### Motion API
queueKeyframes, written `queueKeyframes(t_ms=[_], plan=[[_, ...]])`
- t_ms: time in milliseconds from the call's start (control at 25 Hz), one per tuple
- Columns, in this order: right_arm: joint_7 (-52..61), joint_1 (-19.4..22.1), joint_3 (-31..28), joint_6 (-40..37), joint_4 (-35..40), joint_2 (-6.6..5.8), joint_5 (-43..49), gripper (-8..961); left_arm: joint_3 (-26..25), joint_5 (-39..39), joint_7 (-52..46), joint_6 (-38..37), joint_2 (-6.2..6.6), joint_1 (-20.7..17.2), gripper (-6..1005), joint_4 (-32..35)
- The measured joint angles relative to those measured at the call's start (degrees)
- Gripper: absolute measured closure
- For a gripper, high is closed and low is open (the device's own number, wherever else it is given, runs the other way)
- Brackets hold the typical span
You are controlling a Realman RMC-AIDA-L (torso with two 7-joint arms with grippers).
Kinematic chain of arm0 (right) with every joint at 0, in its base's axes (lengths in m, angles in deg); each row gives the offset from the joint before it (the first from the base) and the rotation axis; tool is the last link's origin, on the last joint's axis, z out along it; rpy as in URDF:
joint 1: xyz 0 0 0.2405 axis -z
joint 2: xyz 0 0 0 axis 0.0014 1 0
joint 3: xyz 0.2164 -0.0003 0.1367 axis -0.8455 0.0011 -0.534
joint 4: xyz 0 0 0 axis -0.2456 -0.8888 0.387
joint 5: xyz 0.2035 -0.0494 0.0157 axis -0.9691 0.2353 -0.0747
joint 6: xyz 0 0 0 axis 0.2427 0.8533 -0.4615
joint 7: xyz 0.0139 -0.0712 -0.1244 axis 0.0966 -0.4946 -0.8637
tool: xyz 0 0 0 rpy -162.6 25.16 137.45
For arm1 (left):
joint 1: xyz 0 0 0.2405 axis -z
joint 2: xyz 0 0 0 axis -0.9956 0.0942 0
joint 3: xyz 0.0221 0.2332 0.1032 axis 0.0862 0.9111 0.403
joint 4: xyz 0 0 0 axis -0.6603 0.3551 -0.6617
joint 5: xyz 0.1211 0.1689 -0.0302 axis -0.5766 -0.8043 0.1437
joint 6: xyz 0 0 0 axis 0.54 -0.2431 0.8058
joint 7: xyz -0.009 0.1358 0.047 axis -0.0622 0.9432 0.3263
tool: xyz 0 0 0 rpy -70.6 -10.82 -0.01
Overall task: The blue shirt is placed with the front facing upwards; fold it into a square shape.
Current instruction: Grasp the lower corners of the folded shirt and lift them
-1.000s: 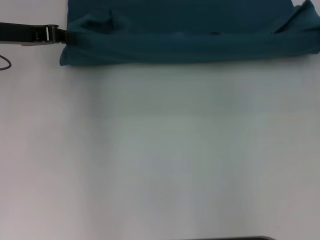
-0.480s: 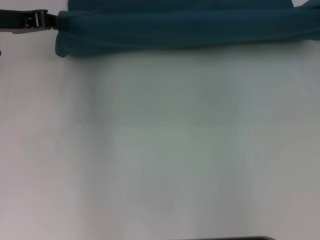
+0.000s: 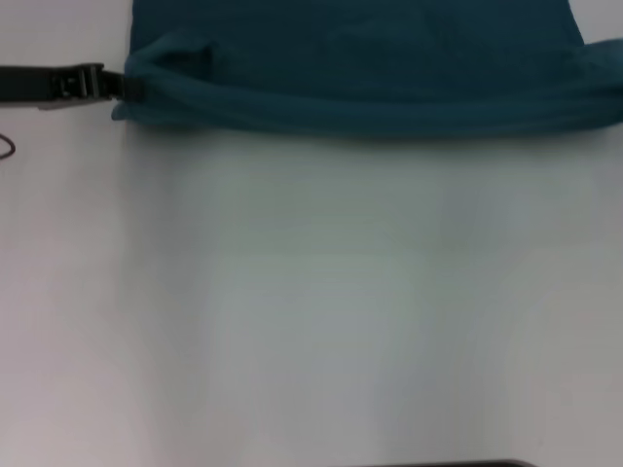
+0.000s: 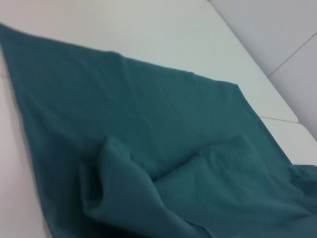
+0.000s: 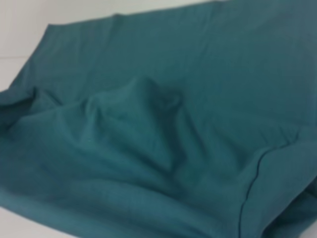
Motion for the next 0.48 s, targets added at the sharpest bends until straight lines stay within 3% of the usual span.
queueKeyframes(t_ms=[200, 480], plan=[[-0.31, 2.91, -1.21, -0.35, 0.08, 0.77, -0.10, 913, -0.36, 0.98, 0.49, -3.55, -0.71, -2.21, 973, -0.28], [-1.03, 5.76, -1.78, -1.17, -0.12, 0.95, -0.13, 914, -0.40, 3.40, 1.87, -8.06, -3.08, -7.47, 974, -2.61]])
